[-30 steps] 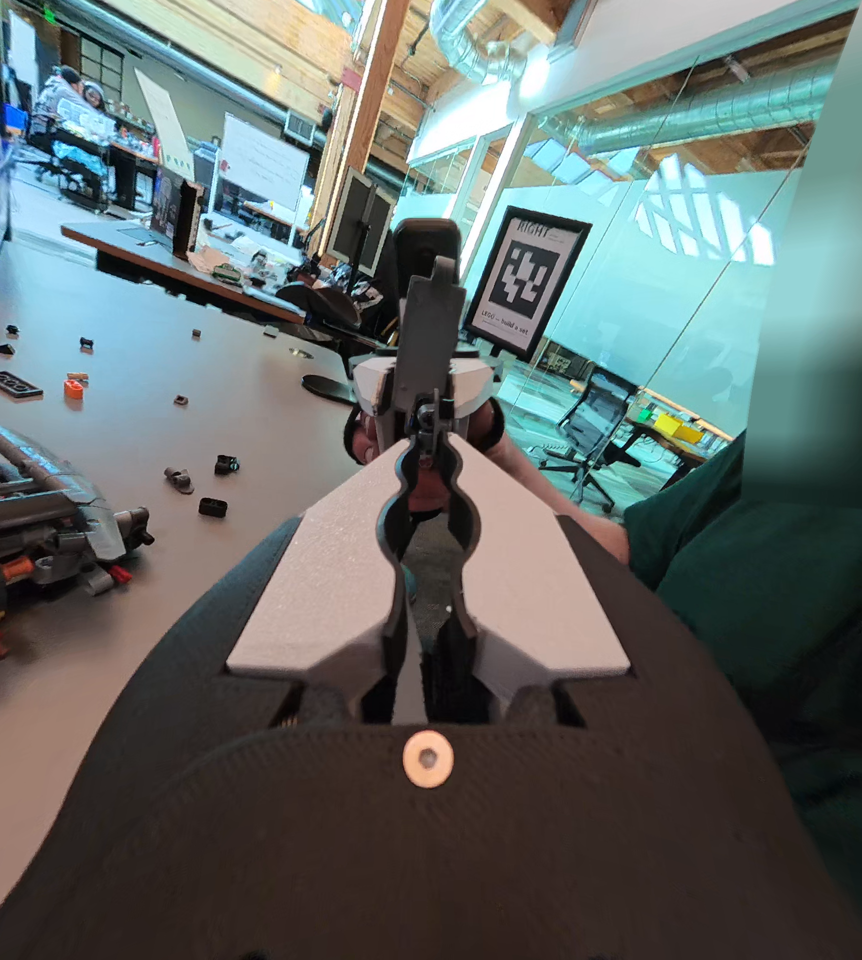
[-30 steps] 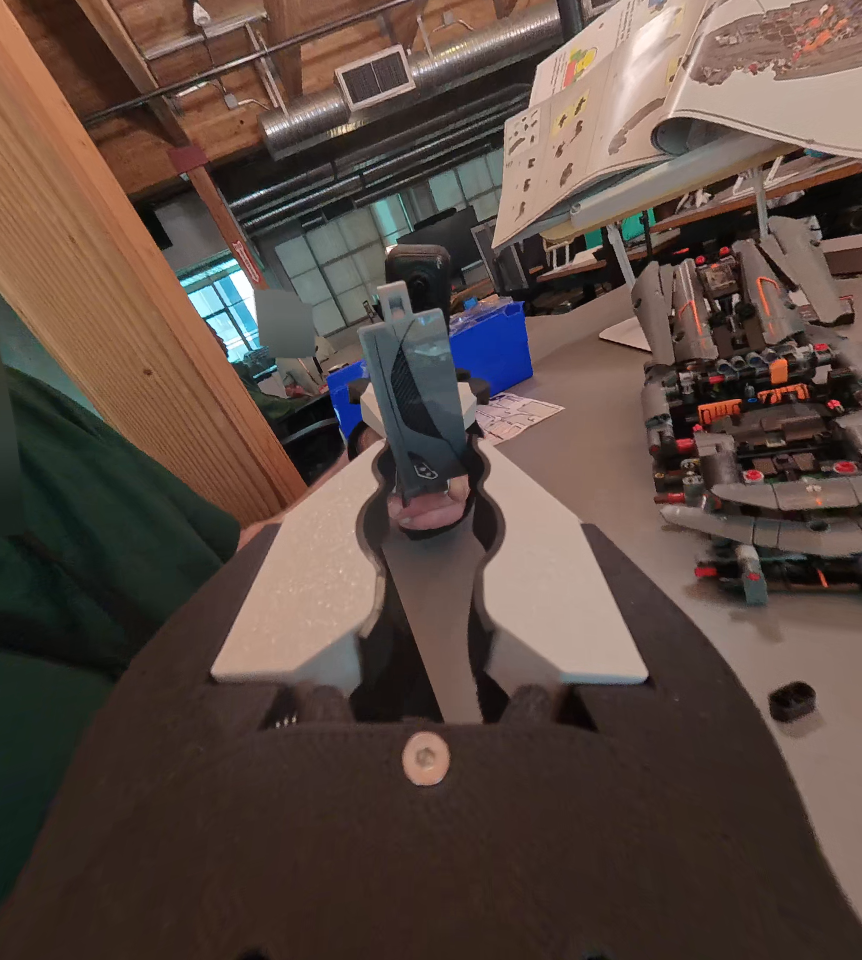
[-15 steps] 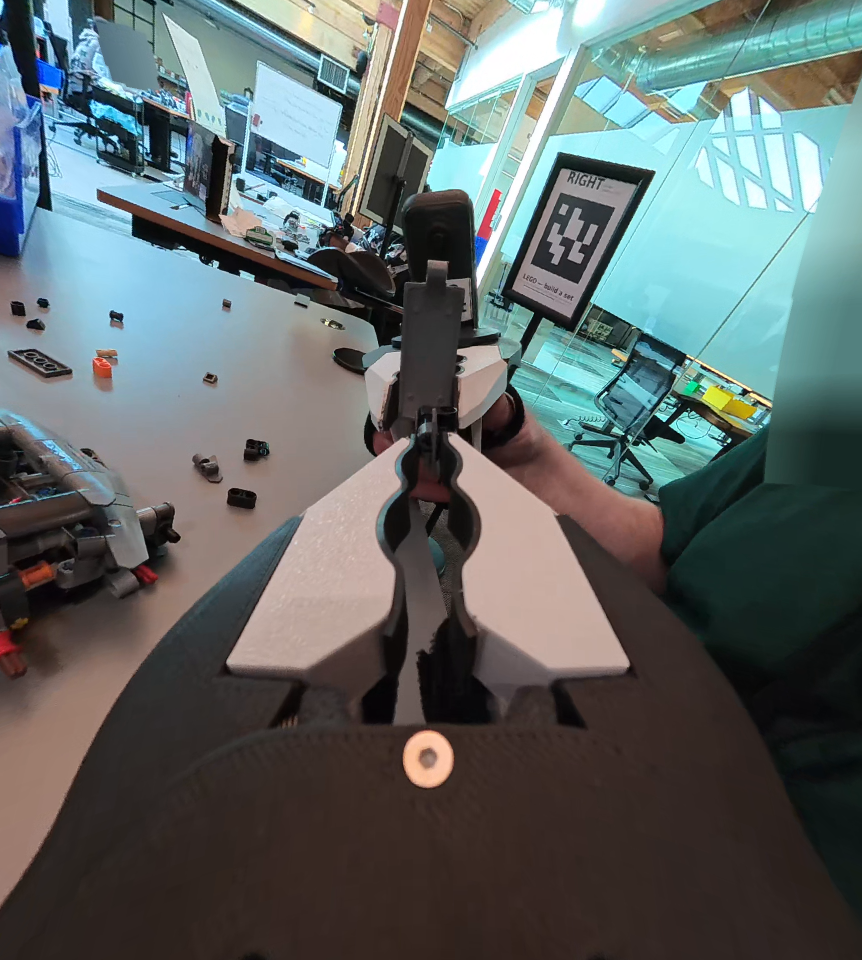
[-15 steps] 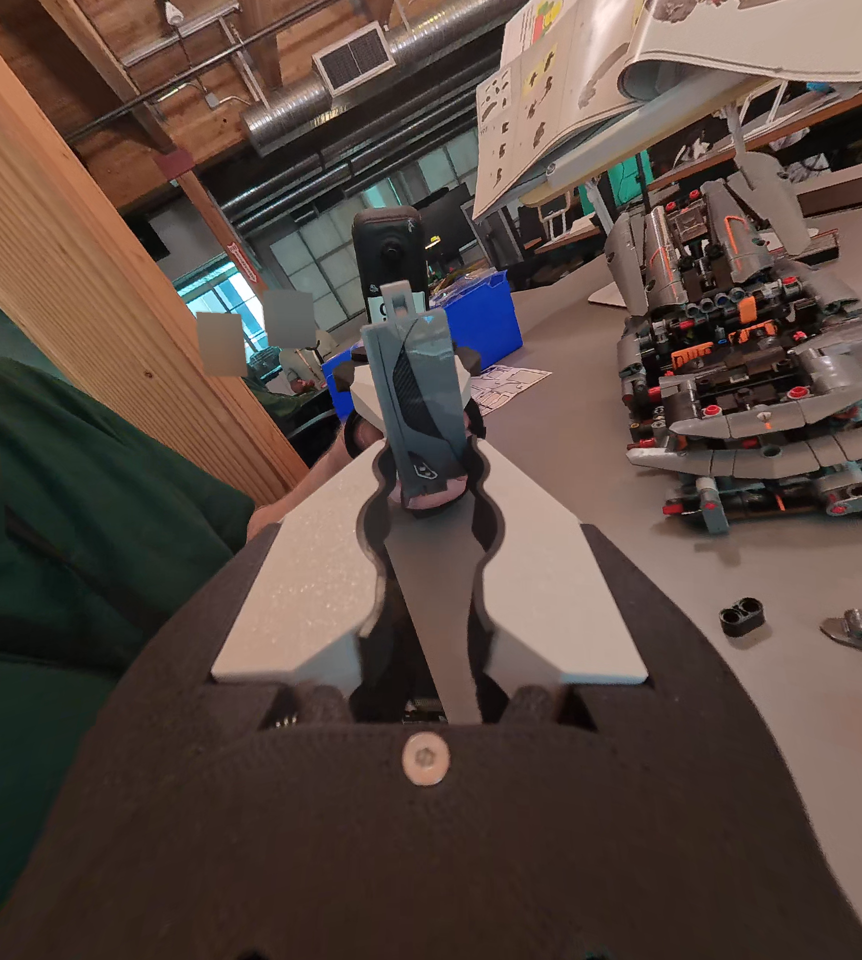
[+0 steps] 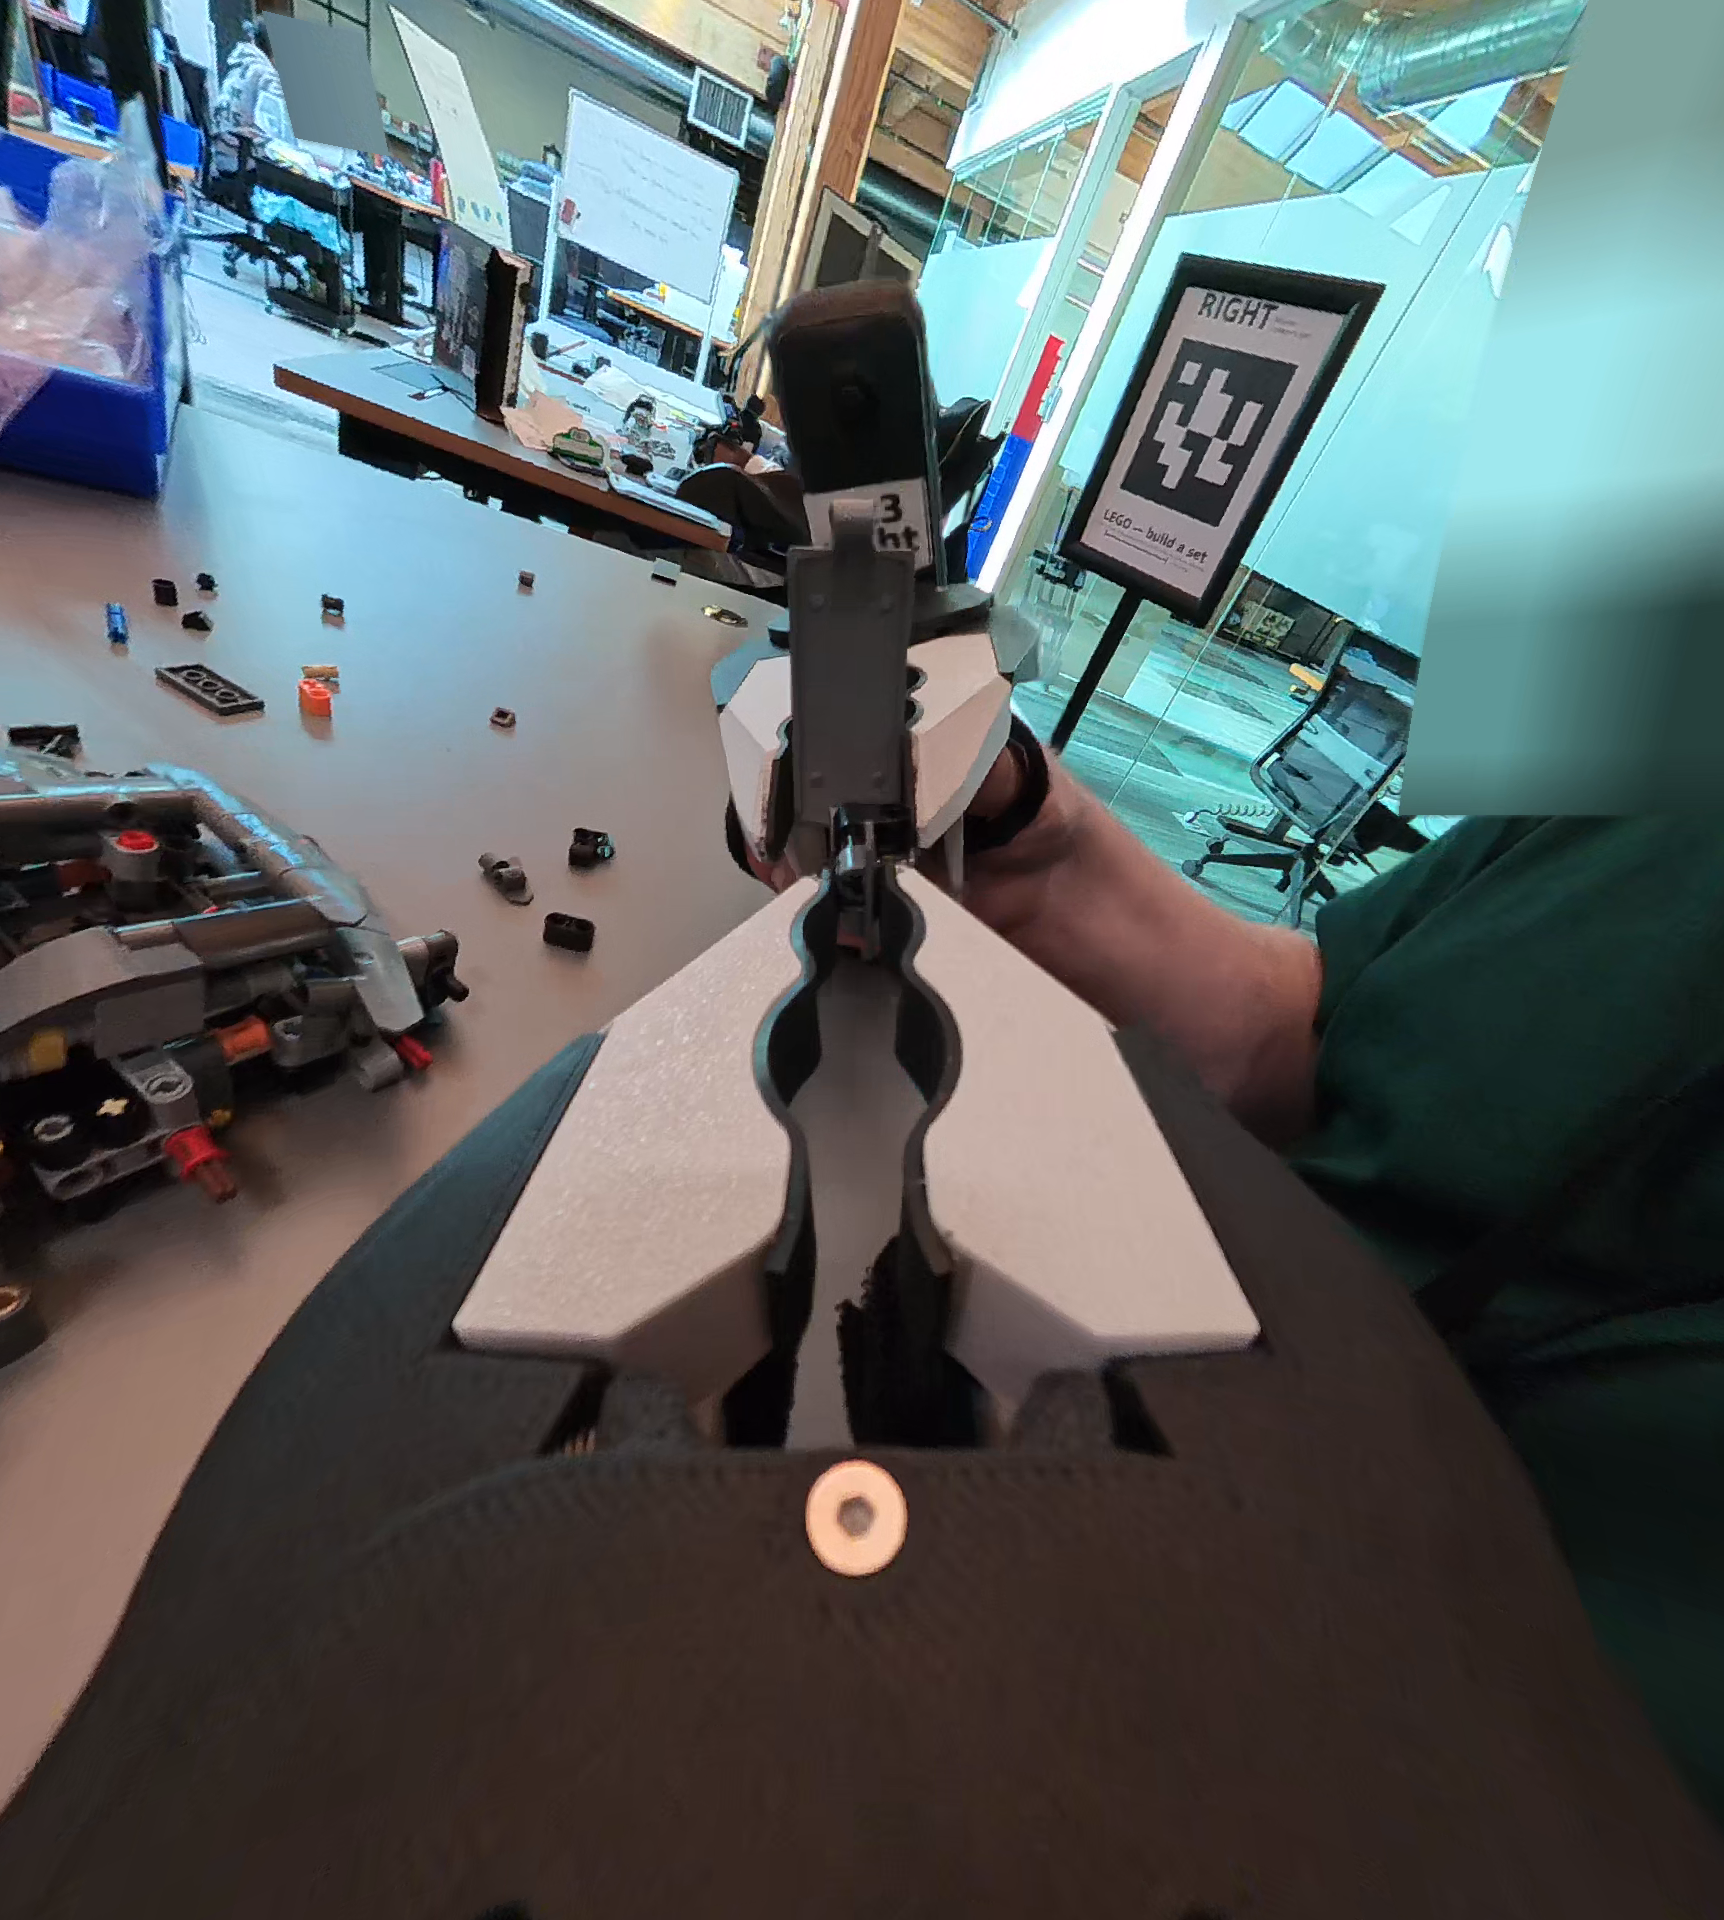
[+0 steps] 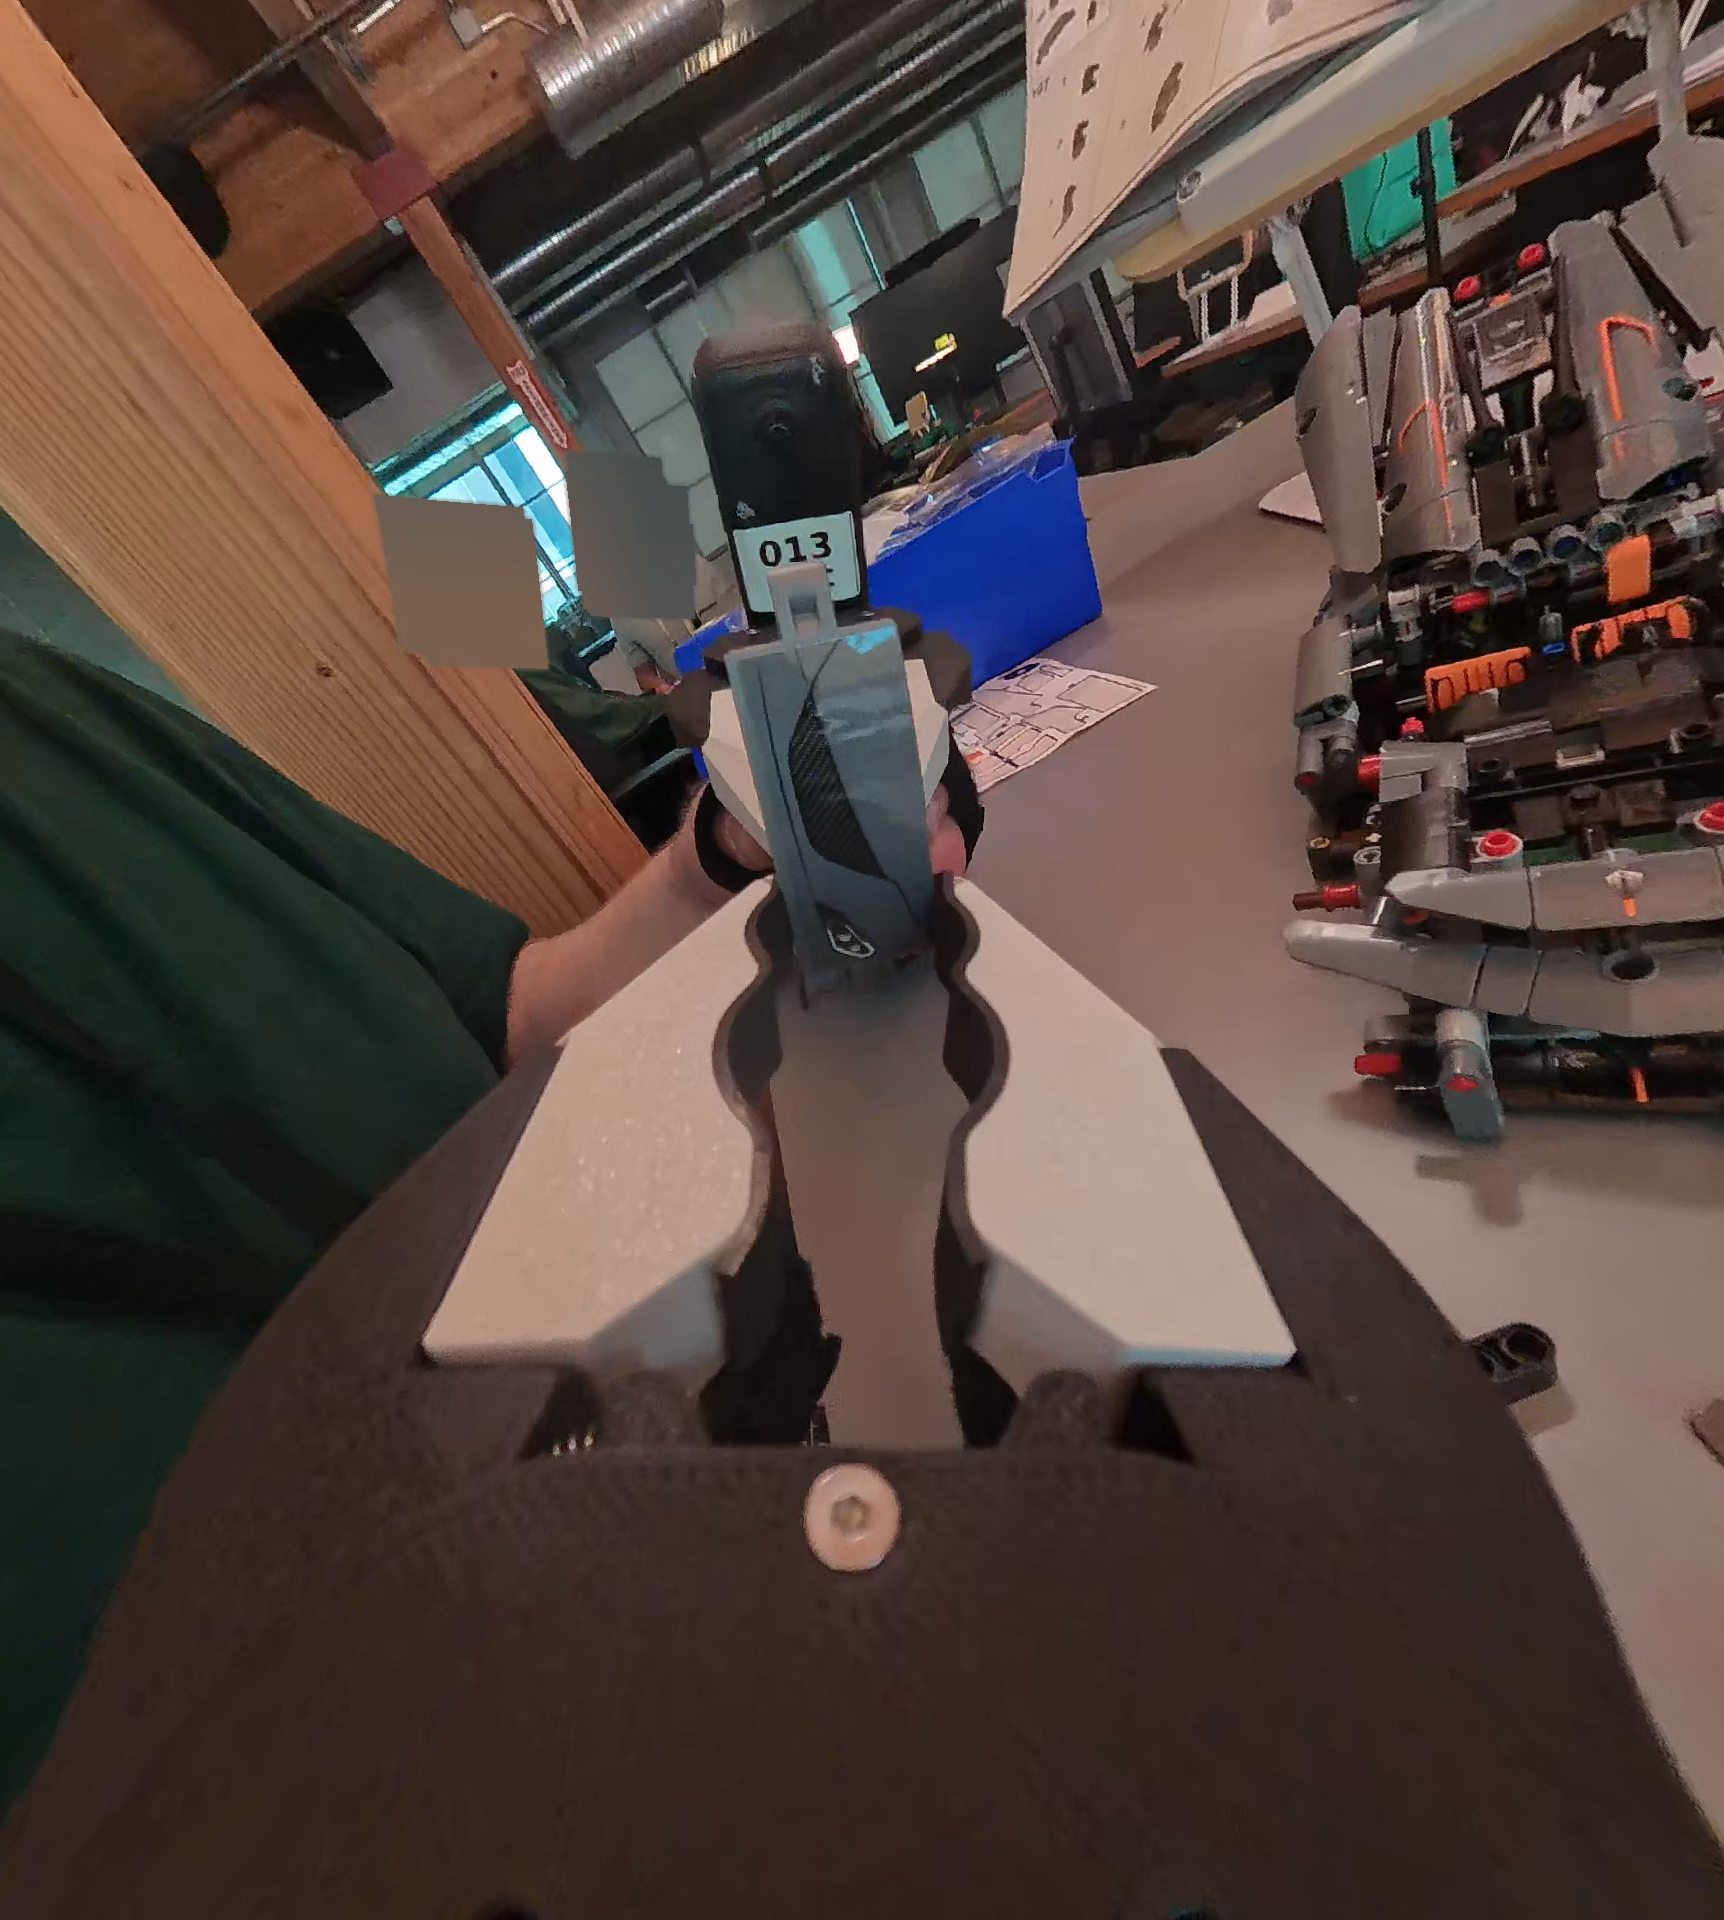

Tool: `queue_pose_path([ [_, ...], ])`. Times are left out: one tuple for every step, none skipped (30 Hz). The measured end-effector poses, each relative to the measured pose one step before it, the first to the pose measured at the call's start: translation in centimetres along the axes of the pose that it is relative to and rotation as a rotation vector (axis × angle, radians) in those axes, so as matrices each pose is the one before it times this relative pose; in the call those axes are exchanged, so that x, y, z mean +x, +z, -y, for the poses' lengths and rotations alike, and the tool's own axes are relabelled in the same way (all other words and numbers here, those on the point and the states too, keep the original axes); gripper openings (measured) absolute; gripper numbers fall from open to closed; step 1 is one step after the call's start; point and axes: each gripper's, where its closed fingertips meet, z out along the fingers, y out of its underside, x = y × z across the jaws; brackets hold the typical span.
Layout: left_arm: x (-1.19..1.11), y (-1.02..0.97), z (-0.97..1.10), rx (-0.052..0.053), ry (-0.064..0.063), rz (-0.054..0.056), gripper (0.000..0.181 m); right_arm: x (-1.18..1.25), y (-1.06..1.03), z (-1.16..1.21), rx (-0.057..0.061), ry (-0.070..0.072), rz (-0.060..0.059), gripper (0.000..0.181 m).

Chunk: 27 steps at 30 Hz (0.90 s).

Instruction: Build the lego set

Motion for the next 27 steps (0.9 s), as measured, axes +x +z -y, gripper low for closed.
queue_pose_path([
  [-0.214, -0.055, -0.126, -0.0041, -0.0045, 0.0057, 0.005, 0.216, 0.081, -0.054, -0.0098, 0.0113, -0.0009, 0.025],
  [-0.072, -0.051, -0.025, -0.0001, -0.0135, -0.0066, 0.005, 0.099, 0.047, -0.036, -0.0074, 0.0127, 0.0084, 0.025],
  [-0.161, -0.027, -0.005, 0.0000, -0.0082, 0.0023, 0.005, 0.157, 0.021, -0.010, -0.0051, 0.0129, 0.0029, 0.025],
  [-0.238, -0.015, -0.056, -0.0033, -0.0013, 0.0097, 0.005, 0.224, 0.032, -0.025, -0.0063, 0.0111, -0.0026, 0.025],
  [-0.175, 0.007, -0.016, -0.0013, -0.0010, 0.0070, 0.005, 0.179, -0.006, -0.004, -0.0046, 0.0089, 0.0010, 0.025],
  [-0.127, 0.037, -0.032, -0.0009, -0.0053, 0.0021, 0.005, 0.141, -0.025, 0.017, -0.0032, 0.0055, 0.0012, 0.025],
  [-0.129, 0.064, -0.048, -0.0025, -0.0105, -0.0009, 0.005, 0.131, -0.050, -0.025, -0.0038, 0.0099, 0.0012, 0.025],
  [-0.031, 0.060, 0.006, 0.0007, -0.0082, -0.0052, 0.005, 0.042, -0.059, 0.011, -0.0008, 0.0090, 0.0058, 0.025],
  [-0.044, 0.081, 0.071, 0.0044, -0.0048, -0.0026, 0.005, 0.027, -0.077, 0.053, 0.0009, 0.0007, 0.0050, 0.025],
  [-0.079, 0.107, 0.066, 0.0055, -0.0044, 0.0016, 0.005, 0.070, -0.090, 0.085, 0.0006, -0.0040, 0.0017, 0.025],
  [-0.085, 0.102, 0.045, 0.0042, -0.0078, 0.0005, 0.005, 0.077, -0.104, 0.079, -0.0011, -0.0023, 0.0037, 0.025],
  [-0.036, 0.073, 0.081, 0.0058, -0.0085, -0.0033, 0.005, 0.059, -0.075, 0.091, -0.0010, -0.0006, 0.0080, 0.025],
  [-0.085, 0.026, 0.058, 0.0042, -0.0096, -0.0026, 0.005, 0.076, -0.017, 0.070, -0.0025, -0.0022, 0.0062, 0.025],
  [-0.066, -0.038, 0.059, 0.0042, -0.0082, -0.0018, 0.005, 0.059, 0.033, 0.037, -0.0056, -0.0057, 0.0048, 0.025],
  [-0.026, -0.067, 0.060, 0.0054, -0.0045, -0.0010, 0.005, 0.027, 0.068, 0.039, -0.0061, -0.0058, 0.0070, 0.025],
  [-0.032, -0.066, 0.083, 0.0079, -0.0001, 0.0023, 0.004, 0.019, 0.058, 0.047, -0.0042, -0.0035, 0.0098, 0.025],
  [-0.058, -0.042, 0.079, 0.0075, 0.0017, 0.0066, 0.004, 0.060, 0.048, 0.095, -0.0012, -0.0040, 0.0067, 0.025],
  [-0.079, -0.047, 0.083, 0.0065, 0.0004, 0.0062, 0.005, 0.071, 0.058, 0.107, -0.0001, -0.0048, 0.0031, 0.025],
  [-0.016, -0.068, 0.114, 0.0083, -0.0027, -0.0009, 0.005, 0.033, 0.062, 0.088, 0.0004, -0.0034, 0.0063, 0.025],
  [-0.006, -0.064, 0.095, 0.0073, -0.0029, -0.0024, 0.005, -0.004, 0.075, 0.082, 0.0007, -0.0021, 0.0072, 0.025],
  [-0.005, -0.053, 0.114, 0.0082, 0.0009, -0.0002, 0.004, -0.007, 0.049, 0.097, 0.0024, -0.0041, 0.0059, 0.025],
  [0.026, -0.029, 0.072, 0.0055, 0.0052, 0.0013, 0.004, -0.010, 0.030, 0.074, 0.0022, -0.0038, 0.0051, 0.025],
  [-0.007, 0.013, -0.005, -0.0003, 0.0025, 0.0026, 0.004, 0.001, -0.020, 0.011, 0.0001, 0.0053, 0.0042, 0.025],
  [0.046, 0.066, 0.002, 0.0000, 0.0028, -0.0017, 0.005, -0.035, -0.051, 0.024, 0.0031, 0.0012, 0.0037, 0.025],
  [0.121, 0.113, 0.036, 0.0038, 0.0014, -0.0068, 0.004, -0.122, -0.109, 0.051, 0.0058, -0.0043, 0.0041, 0.025],
  [0.094, 0.153, -0.044, -0.0025, -0.0022, -0.0062, 0.005, -0.080, -0.141, 0.005, 0.0035, 0.0002, 0.0025, 0.025],
  [0.039, 0.140, -0.059, -0.0030, -0.0020, -0.0027, 0.005, -0.047, -0.139, -0.006, 0.0030, 0.0045, 0.0016, 0.025],
])
